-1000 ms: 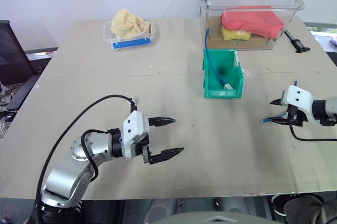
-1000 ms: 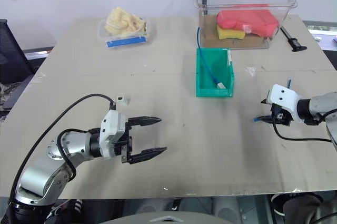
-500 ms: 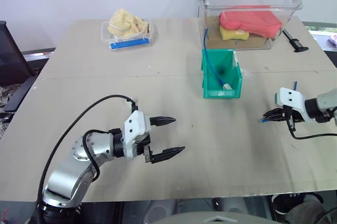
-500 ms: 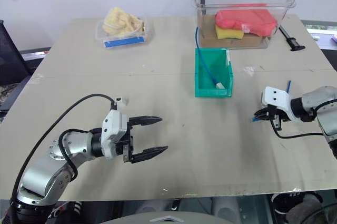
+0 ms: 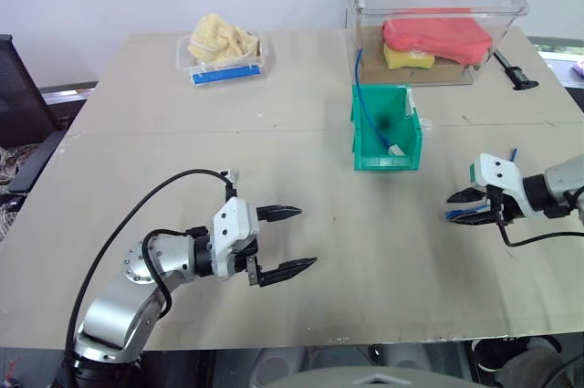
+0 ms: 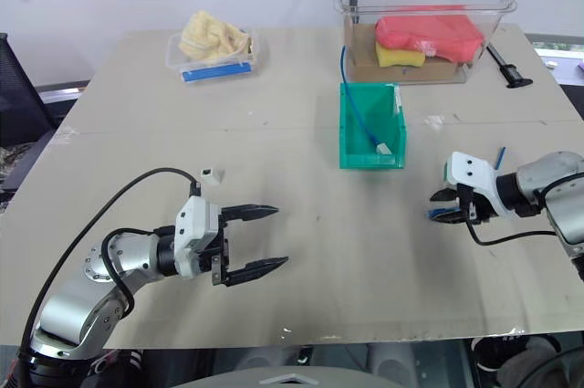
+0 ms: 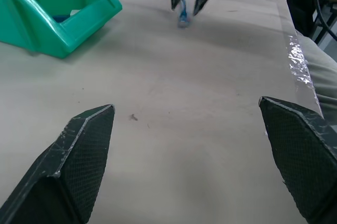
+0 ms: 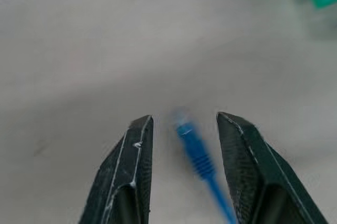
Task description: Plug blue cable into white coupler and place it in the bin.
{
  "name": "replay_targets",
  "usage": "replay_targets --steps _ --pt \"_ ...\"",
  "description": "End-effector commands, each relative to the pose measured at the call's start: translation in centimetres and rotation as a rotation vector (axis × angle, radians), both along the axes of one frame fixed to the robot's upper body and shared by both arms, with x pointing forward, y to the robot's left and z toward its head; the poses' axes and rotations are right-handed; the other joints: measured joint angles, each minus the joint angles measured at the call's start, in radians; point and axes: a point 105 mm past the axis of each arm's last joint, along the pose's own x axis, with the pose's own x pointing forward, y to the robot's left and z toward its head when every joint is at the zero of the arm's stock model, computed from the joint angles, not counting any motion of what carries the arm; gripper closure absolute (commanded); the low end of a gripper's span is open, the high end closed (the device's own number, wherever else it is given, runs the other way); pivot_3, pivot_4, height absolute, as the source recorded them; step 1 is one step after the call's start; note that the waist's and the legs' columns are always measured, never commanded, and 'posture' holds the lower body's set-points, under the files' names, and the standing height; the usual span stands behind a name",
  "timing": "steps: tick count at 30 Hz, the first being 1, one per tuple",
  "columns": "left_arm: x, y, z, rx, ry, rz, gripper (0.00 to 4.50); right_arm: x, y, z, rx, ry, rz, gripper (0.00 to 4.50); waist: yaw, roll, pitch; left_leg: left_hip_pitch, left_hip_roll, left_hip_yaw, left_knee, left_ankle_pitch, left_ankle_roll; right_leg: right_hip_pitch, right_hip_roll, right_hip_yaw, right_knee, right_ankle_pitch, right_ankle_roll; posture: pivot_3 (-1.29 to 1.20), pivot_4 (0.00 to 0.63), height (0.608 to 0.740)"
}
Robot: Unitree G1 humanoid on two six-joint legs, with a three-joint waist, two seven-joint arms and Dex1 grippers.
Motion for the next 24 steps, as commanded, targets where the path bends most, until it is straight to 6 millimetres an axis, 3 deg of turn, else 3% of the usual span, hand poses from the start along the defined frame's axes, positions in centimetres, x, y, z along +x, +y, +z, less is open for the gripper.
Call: replay_targets --steps 1,3,7,15,17,18,19,24 --pt "-0.1 -0.1 0.5 -0.002 -0.034 -0.019 0.0 0.5 -0.8 -0.6 -0.066 -0.032 -0.01 3.5 -0.001 0.0 0.0 0.0 0.0 0.001 0.0 0.0 0.0 0.0 0.0 0.0 0.0 0.0 0.0 0.0 0.15 0.74" --pt "-0.1 -0.1 0.5 0.0 -0.035 -0.021 0.0 0.5 -1.1 -1.0 -0.079 -0.024 -0.008 4.46 0.0 0.0 0.0 0.001 0.0 0.001 0.0 0.0 0.001 0.0 0.0 0.0 0.001 0.0 0.0 0.0 0.15 0.74" --pt "-0.1 -0.1 0.5 0.003 -0.04 -0.019 0.0 1.0 -1.3 -1.4 -0.103 -0.047 0.008 4.46 -0.001 -0.001 -0.001 0.001 0.0 0.004 0.001 0.0 0.0 0.001 0.0 0.0 0.001 0.0 0.0 0.0 0.15 0.74" --pt "-0.1 0.0 0.6 0.004 -0.047 -0.001 0.0 1.7 1.8 0.2 -0.031 -0.118 0.088 4.46 -0.006 -0.002 -0.001 0.003 0.004 0.005 0.001 -0.002 0.004 0.001 0.002 0.001 0.001 0.002 0.0 0.0 0.15 0.74" --pt "-0.2 0.2 0.6 0.004 -0.046 0.001 0.0 1.6 1.8 0.6 -0.036 -0.123 0.092 3.88 -0.005 -0.001 -0.001 0.003 0.005 0.005 0.001 -0.002 0.004 0.0 0.003 0.001 0.001 0.003 -0.001 0.0 0.15 0.74" --pt "-0.2 0.3 0.5 0.005 -0.045 0.002 0.0 1.5 1.7 0.6 -0.042 -0.117 0.083 3.37 -0.004 -0.001 -0.001 0.003 0.005 0.005 0.001 -0.002 0.003 0.0 0.004 0.001 0.001 0.004 -0.002 0.0 0.15 0.74" --pt "-0.3 0.3 0.4 0.007 -0.043 0.002 0.0 1.3 1.5 0.4 -0.052 -0.103 0.078 3.21 -0.001 -0.001 -0.001 0.003 0.005 0.005 0.001 -0.002 0.003 0.0 0.004 0.001 0.001 0.004 -0.002 0.0 0.15 0.74" --pt "-0.3 0.3 0.2 0.008 -0.043 0.001 0.0 0.4 0.7 -0.9 -0.092 -0.022 0.062 3.21 0.001 0.0 0.0 0.001 0.005 0.005 0.001 -0.001 -0.001 -0.001 0.004 0.0 -0.001 0.004 -0.002 0.0 0.15 0.74"
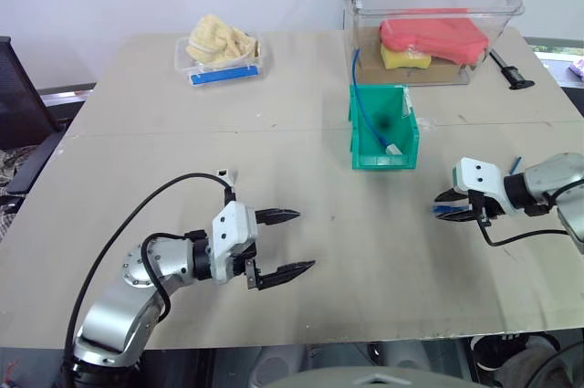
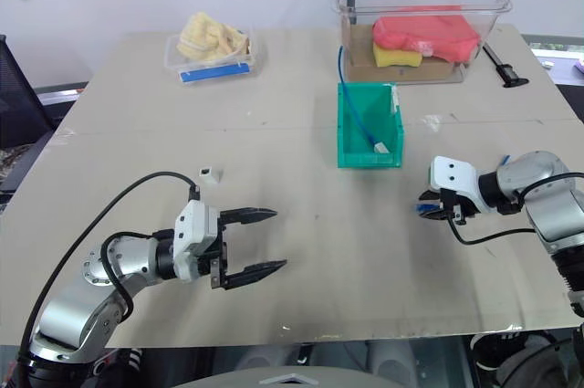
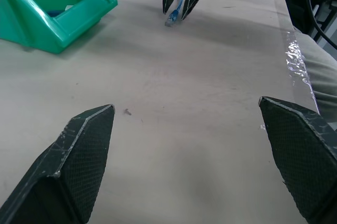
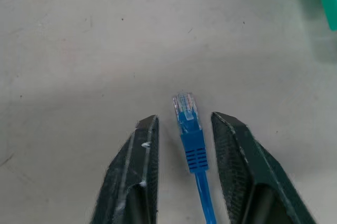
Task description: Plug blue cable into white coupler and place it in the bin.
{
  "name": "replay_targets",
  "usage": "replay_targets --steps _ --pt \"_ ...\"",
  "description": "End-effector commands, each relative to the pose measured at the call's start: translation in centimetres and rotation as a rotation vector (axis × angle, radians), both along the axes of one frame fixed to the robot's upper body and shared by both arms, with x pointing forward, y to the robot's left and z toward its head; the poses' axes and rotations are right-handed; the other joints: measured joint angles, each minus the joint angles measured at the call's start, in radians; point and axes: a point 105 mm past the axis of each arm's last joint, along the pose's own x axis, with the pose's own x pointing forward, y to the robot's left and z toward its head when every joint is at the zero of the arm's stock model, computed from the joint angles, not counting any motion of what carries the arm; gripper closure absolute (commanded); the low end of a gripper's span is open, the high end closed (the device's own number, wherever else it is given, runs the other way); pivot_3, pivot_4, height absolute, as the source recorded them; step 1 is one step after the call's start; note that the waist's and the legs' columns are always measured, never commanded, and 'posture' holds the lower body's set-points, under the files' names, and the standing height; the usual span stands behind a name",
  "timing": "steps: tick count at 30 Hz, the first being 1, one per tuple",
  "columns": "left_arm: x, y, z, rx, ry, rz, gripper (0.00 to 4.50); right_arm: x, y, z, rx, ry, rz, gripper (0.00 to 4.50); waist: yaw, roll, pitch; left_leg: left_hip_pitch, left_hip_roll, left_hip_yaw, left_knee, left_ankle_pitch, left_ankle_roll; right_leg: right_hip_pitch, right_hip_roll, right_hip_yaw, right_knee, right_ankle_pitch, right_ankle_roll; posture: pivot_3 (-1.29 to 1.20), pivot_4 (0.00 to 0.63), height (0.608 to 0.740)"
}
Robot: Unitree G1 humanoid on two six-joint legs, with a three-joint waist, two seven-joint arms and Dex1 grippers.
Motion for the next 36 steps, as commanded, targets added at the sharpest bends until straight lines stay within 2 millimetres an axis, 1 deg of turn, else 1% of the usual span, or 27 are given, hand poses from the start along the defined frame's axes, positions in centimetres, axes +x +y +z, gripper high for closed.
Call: replay_targets --steps 1,2,3,5,8,10,12,15,17,18,19,22,23,24,26,27,28,29,31,33,34,36 --pt "0.0 0.1 0.6 0.004 -0.047 -0.005 0.0 -0.6 -0.4 -0.5 -0.028 0.031 -0.011 3.21 -0.001 0.0 0.0 0.0 0.0 0.0 0.0 0.0 0.0 0.0 0.0 0.0 0.0 0.0 0.0 0.0 0.15 0.74" --pt "0.0 0.1 0.6 0.005 -0.047 -0.005 0.0 -0.6 -0.5 -0.6 -0.028 0.037 -0.02 3.6 -0.001 0.0 0.0 0.0 0.0 0.0 0.0 0.0 0.0 0.0 0.0 0.0 0.0 0.0 0.0 0.0 0.15 0.74" --pt "0.0 0.1 0.6 0.005 -0.047 -0.005 0.0 -0.5 -0.6 -0.8 -0.03 0.039 -0.026 3.78 -0.002 0.0 0.0 0.0 0.0 0.0 0.0 0.0 0.0 0.0 0.0 0.0 0.0 0.0 0.0 0.0 0.15 0.74" --pt "0.0 0.1 0.5 0.006 -0.047 -0.006 0.0 -0.4 -0.8 -1.1 -0.034 0.041 -0.036 4.43 -0.002 0.0 0.0 0.0 0.0 0.001 0.0 0.0 0.0 0.0 0.0 0.001 0.0 0.0 0.0 0.0 0.15 0.74" --pt "0.0 0.1 0.4 0.007 -0.046 -0.007 0.0 -0.3 -0.8 -1.3 -0.035 0.036 -0.038 4.43 -0.002 0.0 0.0 0.001 0.0 0.002 0.0 -0.001 0.0 0.0 0.0 0.0 0.0 0.0 0.0 0.0 0.15 0.74" --pt "0.1 0.1 0.3 0.007 -0.047 -0.005 0.0 0.0 -0.4 -1.1 -0.027 0.022 -0.029 4.43 -0.002 0.0 0.0 0.001 0.001 0.004 0.0 -0.001 0.001 0.0 0.001 0.0 0.0 0.0 0.0 0.0 0.15 0.74" --pt "0.1 0.2 0.3 0.007 -0.049 -0.002 0.0 -0.1 0.4 -0.8 -0.013 0.014 0.001 4.43 -0.003 0.0 0.0 0.001 0.001 0.004 0.0 -0.002 0.003 0.001 0.001 0.0 0.001 0.0 0.0 0.0 0.15 0.74" --pt "0.2 0.3 0.2 0.01 -0.052 0.003 0.0 0.0 3.4 0.4 0.056 -0.01 0.065 4.43 -0.009 0.0 0.0 0.002 0.003 0.004 0.0 -0.003 0.003 0.0 0.004 0.002 0.001 0.001 -0.001 0.0 0.15 0.74" --pt "0.2 0.3 0.2 0.011 -0.052 0.004 0.0 0.2 6.5 1.0 0.104 -0.019 0.118 4.43 -0.014 0.0 0.0 0.002 0.005 0.004 0.0 -0.003 0.002 -0.001 0.006 0.002 0.001 0.002 -0.002 0.0 0.15 0.74" --pt "0.3 0.2 0.2 0.013 -0.054 0.003 0.0 0.6 8.3 0.7 0.112 -0.025 0.145 4.43 -0.014 0.0 0.0 0.002 0.007 0.005 0.0 -0.003 0.0 -0.002 0.007 0.003 0.001 0.002 -0.004 0.0 0.15 0.74" --pt "0.5 0.1 0.2 0.015 -0.058 0.004 0.0 0.9 9.6 0.4 0.109 -0.03 0.163 4.43 -0.017 0.0 0.0 0.001 0.007 0.004 0.0 -0.002 -0.001 -0.003 0.008 0.003 0.001 0.003 -0.005 0.0 0.15 0.74" --pt "1.1 -0.1 0.1 0.028 -0.062 0.019 0.0 1.7 11.9 -0.7 0.088 -0.052 0.207 4.43 -0.014 -0.001 0.0 0.001 0.008 0.005 0.0 -0.001 -0.003 -0.003 0.009 0.002 0.001 0.004 -0.006 0.0 0.15 0.74" --pt "1.3 -0.2 0.1 0.031 -0.063 0.024 0.0 2.0 12.4 -0.9 0.09 -0.059 0.213 3.65 -0.009 -0.001 -0.001 0.0 0.008 0.005 0.0 -0.001 -0.003 -0.003 0.009 0.002 0.001 0.004 -0.006 0.0 0.15 0.74" --pt "1.5 -0.3 -0.1 0.049 -0.059 0.017 0.0 2.0 12.9 -1.0 0.092 -0.062 0.234 3.42 -0.003 -0.001 0.0 0.0 0.008 0.005 0.0 -0.001 -0.003 -0.003 0.009 0.002 0.001 0.004 -0.006 0.0 0.15 0.74" --pt "1.7 -0.4 -0.3 0.069 -0.055 0.001 0.0 2.0 13.3 -0.7 0.12 -0.077 0.242 2.42 -0.001 -0.001 -0.001 -0.001 0.006 0.005 0.001 -0.001 -0.004 -0.003 0.008 0.002 0.001 0.004 -0.006 0.0 0.15 0.74" --pt "1.8 -0.5 -0.3 0.073 -0.054 -0.004 0.0 2.1 13.4 -0.5 0.136 -0.084 0.238 2.02 -0.002 -0.002 -0.001 -0.001 0.006 0.005 0.001 -0.001 -0.004 -0.003 0.008 0.002 0.0 0.004 -0.006 0.0 0.15 0.74" --pt "2.1 -0.5 -0.4 0.084 -0.045 0.005 0.0 2.0 13.4 0.0 0.169 -0.09 0.225 1.44 -0.003 -0.002 -0.001 -0.001 0.006 0.005 0.001 -0.001 -0.004 -0.004 0.008 0.002 0.0 0.004 -0.006 0.0 0.15 0.74" --pt "2.4 -0.5 -0.5 0.092 -0.037 0.012 0.0 2.0 13.4 0.3 0.19 -0.094 0.217 0.97 -0.004 -0.002 -0.001 -0.001 0.006 0.004 0.001 -0.001 -0.005 -0.004 0.008 0.002 0.0 0.004 -0.006 0.0 0.15 0.74" --pt "3.6 -0.9 -1.1 0.134 -0.038 0.004 0.0 0.6 12.4 2.0 0.326 -0.113 0.183 0.97 0.003 -0.001 -0.001 -0.001 0.007 0.004 0.0 -0.002 -0.005 -0.005 0.009 0.002 0.0 0.004 -0.006 0.0 0.15 0.74" --pt "4.9 -1.6 -1.4 0.152 -0.034 0.007 0.0 -1.5 10.8 2.8 0.408 -0.118 0.16 0.97 0.014 -0.001 -0.001 -0.003 0.007 0.001 0.0 -0.002 -0.006 -0.005 0.008 -0.002 0.001 0.004 -0.006 0.0 0.15 0.74" --pt "5.3 -1.8 -1.5 0.155 -0.034 0.008 0.0 -2.2 10.3 2.9 0.427 -0.119 0.152 0.97 0.019 -0.001 -0.001 -0.004 0.007 0.001 0.001 -0.002 -0.006 -0.005 0.008 -0.002 0.001 0.004 -0.006 0.0 0.15 0.74" --pt "5.8 -2.3 -1.7 0.163 -0.026 -0.001 0.0 -3.2 9.6 3.3 0.472 -0.137 0.107 0.97 0.01 -0.001 -0.001 -0.004 0.006 0.0 0.001 -0.002 -0.006 -0.006 0.008 0.0 0.0 0.004 -0.006 0.0 0.15 0.74"
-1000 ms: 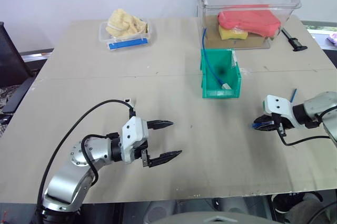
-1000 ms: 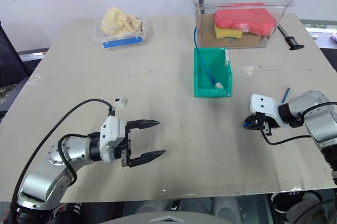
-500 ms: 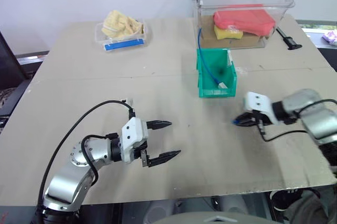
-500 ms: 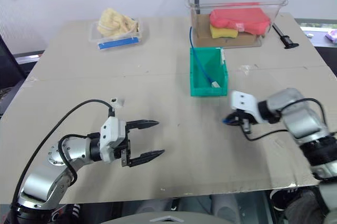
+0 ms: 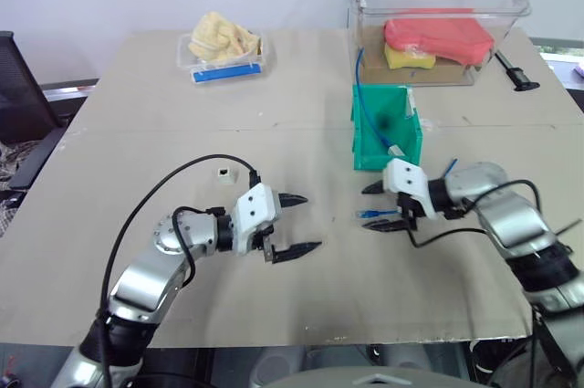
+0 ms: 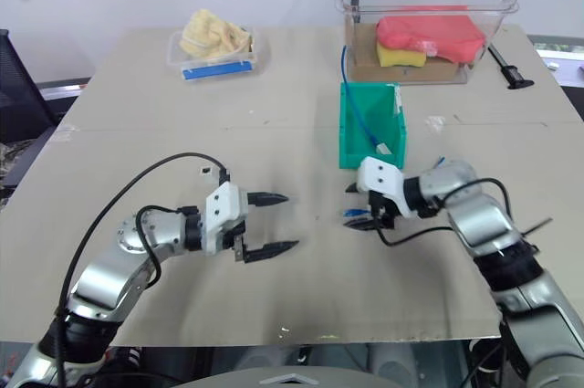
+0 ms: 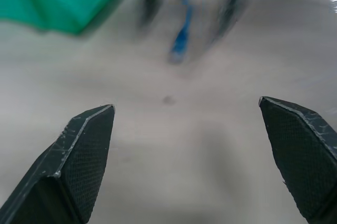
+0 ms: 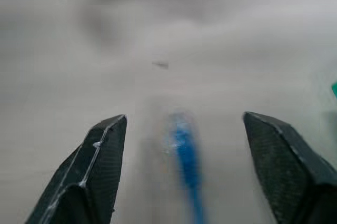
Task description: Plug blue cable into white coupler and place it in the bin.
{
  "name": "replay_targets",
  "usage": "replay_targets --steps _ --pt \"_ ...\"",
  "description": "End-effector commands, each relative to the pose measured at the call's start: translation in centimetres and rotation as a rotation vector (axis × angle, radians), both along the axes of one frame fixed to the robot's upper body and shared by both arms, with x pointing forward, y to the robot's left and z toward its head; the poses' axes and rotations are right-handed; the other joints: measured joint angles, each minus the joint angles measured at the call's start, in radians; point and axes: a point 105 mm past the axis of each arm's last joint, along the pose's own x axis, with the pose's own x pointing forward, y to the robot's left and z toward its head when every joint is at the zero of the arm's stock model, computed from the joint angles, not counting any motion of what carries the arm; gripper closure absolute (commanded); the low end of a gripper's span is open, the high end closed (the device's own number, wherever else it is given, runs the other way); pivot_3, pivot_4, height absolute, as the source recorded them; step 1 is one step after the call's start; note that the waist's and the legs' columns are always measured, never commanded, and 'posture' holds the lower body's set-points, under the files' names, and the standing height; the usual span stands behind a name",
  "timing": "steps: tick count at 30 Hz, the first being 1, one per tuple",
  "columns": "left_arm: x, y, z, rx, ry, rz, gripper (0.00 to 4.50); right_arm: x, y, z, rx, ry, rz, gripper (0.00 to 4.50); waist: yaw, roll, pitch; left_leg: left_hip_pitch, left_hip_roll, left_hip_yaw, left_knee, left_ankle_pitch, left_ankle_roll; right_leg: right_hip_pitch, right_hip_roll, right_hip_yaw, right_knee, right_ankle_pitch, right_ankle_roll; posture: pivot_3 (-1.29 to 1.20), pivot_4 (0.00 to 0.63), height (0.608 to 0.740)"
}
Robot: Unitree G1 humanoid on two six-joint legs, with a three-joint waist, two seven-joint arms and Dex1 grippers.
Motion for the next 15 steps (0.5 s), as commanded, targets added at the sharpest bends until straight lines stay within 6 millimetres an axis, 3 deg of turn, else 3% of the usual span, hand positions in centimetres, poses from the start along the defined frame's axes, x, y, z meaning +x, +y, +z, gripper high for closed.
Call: replay_targets --steps 1,8,15 --pt "0.8 -1.2 -0.3 0.025 -0.012 -0.032 0.0 -1.9 -1.1 2.8 0.111 -0.102 -0.061 0.97 -0.009 0.0 0.0 0.0 0.0 0.001 0.0 0.0 0.0 0.0 0.0 0.002 0.0 0.0 0.0 0.0 0.15 0.74" --pt "3.2 -4.1 -1.6 0.066 -0.022 -0.099 0.0 -6.2 -5.0 2.0 0.115 -0.196 -0.376 0.97 -0.017 0.0 -0.001 0.002 0.0 0.003 0.001 0.0 0.0 0.0 0.0 0.003 0.002 0.001 0.001 0.0 0.15 0.74" --pt "3.9 -6.5 -3.1 0.119 -0.025 -0.166 0.0 -8.2 -5.7 1.5 0.115 -0.23 -0.545 0.97 -0.019 -0.001 -0.002 0.007 0.002 0.006 0.003 -0.002 0.005 0.005 0.002 0.006 0.002 0.0 0.007 0.0 0.15 0.74"
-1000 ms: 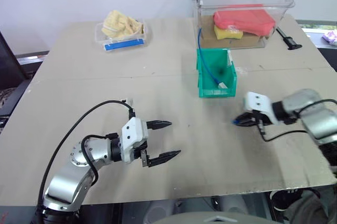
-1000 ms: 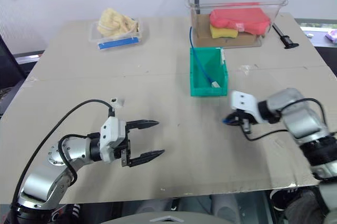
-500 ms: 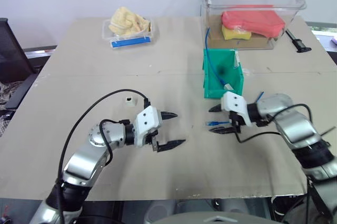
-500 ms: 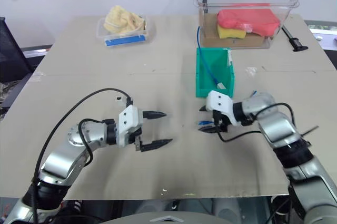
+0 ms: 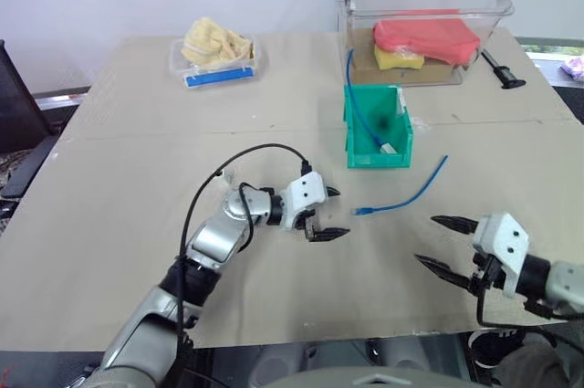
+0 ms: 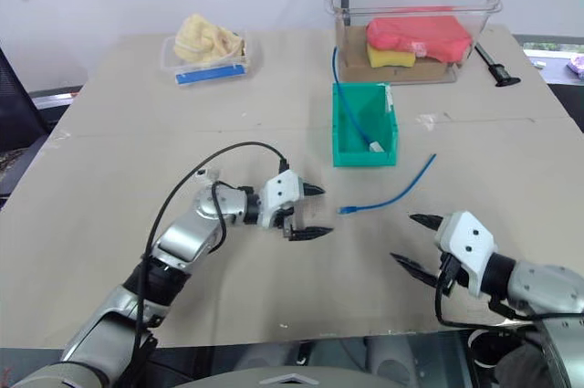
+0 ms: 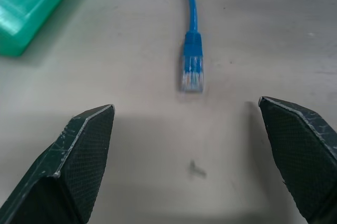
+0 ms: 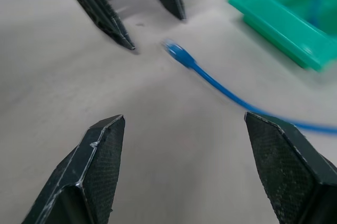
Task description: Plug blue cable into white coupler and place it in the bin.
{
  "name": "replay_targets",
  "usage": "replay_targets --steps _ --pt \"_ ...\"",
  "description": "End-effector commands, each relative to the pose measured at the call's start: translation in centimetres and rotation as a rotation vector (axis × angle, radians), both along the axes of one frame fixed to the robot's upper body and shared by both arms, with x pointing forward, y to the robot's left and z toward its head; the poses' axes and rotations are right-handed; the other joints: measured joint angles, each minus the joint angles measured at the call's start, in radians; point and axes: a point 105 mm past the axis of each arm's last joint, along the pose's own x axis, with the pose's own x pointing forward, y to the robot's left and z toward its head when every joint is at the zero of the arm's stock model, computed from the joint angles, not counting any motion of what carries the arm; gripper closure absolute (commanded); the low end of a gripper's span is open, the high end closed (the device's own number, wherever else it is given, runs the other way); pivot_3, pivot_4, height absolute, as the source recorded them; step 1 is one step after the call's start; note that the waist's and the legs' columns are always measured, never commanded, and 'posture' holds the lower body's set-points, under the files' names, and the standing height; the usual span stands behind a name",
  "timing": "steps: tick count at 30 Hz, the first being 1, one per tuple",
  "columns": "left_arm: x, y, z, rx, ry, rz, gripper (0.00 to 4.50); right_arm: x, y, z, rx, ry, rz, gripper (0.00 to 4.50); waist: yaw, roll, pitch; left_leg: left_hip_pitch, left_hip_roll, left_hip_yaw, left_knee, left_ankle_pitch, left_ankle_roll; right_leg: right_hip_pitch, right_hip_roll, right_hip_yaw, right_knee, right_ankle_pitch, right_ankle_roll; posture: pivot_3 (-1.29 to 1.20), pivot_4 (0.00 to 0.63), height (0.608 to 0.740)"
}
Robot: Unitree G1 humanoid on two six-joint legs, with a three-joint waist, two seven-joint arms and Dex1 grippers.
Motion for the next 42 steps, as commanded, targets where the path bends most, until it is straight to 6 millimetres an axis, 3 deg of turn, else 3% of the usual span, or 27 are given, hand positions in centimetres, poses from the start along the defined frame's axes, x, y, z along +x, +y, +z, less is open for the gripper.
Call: replay_targets --steps 1,4,10,15,20,25,29,33,38,41,42 --pt "0.1 -1.0 -0.4 0.023 -0.013 -0.034 0.5 -0.4 0.1 1.5 -0.017 -0.098 -0.053 0.88 0.0 0.0 0.0 0.001 0.0 0.0 0.0 0.0 0.0 0.001 0.0 0.0 0.0 -0.001 0.001 0.0 0.15 0.74" --pt "0.3 -1.1 -0.7 0.036 -0.016 -0.044 1.49 -0.6 0.1 1.4 -0.017 -0.101 -0.081 0.88 0.001 0.0 -0.001 0.002 0.0 0.0 0.0 0.0 0.0 0.002 0.001 0.0 0.0 -0.001 0.002 0.0 0.15 0.74" --pt "0.1 -0.8 -1.5 0.044 -0.011 -0.061 4.45 -0.7 0.5 1.0 0.024 -0.091 -0.122 0.88 0.001 0.0 -0.001 0.001 0.0 -0.001 0.0 0.002 -0.003 0.002 0.0 0.0 -0.001 0.001 -0.001 0.0 0.15 0.74" --pt "0.0 -0.5 -0.3 -0.021 -0.073 -0.087 4.48 0.1 2.3 1.2 0.225 -0.012 -0.157 0.88 0.0 -0.001 -0.002 0.001 0.001 -0.001 0.0 0.001 -0.002 0.002 0.0 0.001 -0.001 0.002 -0.002 0.0 0.15 0.74" --pt "0.5 -0.4 7.2 -0.344 -0.286 -0.06 4.48 2.2 5.6 2.1 0.55 0.117 -0.209 0.88 0.0 -0.001 -0.001 0.0 0.001 -0.002 0.0 0.0 0.0 -0.001 0.0 0.001 -0.001 0.002 -0.003 0.0 0.15 0.74" --pt "0.2 -0.1 9.7 -0.377 -0.457 -0.074 4.48 4.2 7.9 4.6 0.802 0.166 -0.21 0.88 0.0 -0.001 -0.002 -0.001 0.002 -0.003 0.0 0.003 -0.004 -0.002 0.001 0.0 -0.001 0.004 -0.005 0.0 0.15 0.74" --pt "0.2 -0.2 11.2 -0.384 -0.569 -0.071 4.5 5.9 8.9 6.7 0.944 0.195 -0.196 2.12 -0.002 -0.001 -0.002 -0.002 0.001 -0.001 0.0 0.003 -0.005 -0.003 0.001 0.001 -0.001 0.004 -0.005 0.0 0.15 0.74" --pt "-0.1 -0.3 11.6 -0.371 -0.612 -0.093 4.5 6.5 9.3 8.3 1.018 0.217 -0.147 2.12 -0.002 -0.001 -0.002 -0.002 0.001 -0.002 -0.001 0.003 -0.005 -0.003 0.001 0.001 -0.001 0.004 -0.006 0.0 0.15 0.74" --pt "-0.4 -0.5 11.9 -0.375 -0.612 -0.097 4.5 7.1 9.1 8.5 1.024 0.25 -0.139 2.12 -0.006 0.0 -0.002 -0.002 0.001 -0.001 -0.001 0.003 -0.005 -0.004 0.002 0.002 -0.001 0.004 -0.006 0.0 0.15 0.74" --pt "-0.5 -0.5 11.9 -0.379 -0.609 -0.092 4.5 7.1 9.0 8.4 1.018 0.26 -0.141 3.01 -0.008 0.0 -0.002 -0.002 0.001 -0.001 -0.001 0.003 -0.005 -0.004 0.002 0.002 -0.001 0.004 -0.006 0.0 0.15 0.74" --pt "-0.5 -0.6 11.9 -0.381 -0.608 -0.089 4.5 7.1 9.0 8.4 1.017 0.264 -0.138 3.51 -0.008 0.0 -0.002 -0.002 0.001 -0.001 -0.001 0.003 -0.005 -0.004 0.002 0.002 -0.001 0.004 -0.006 0.0 0.15 0.74"
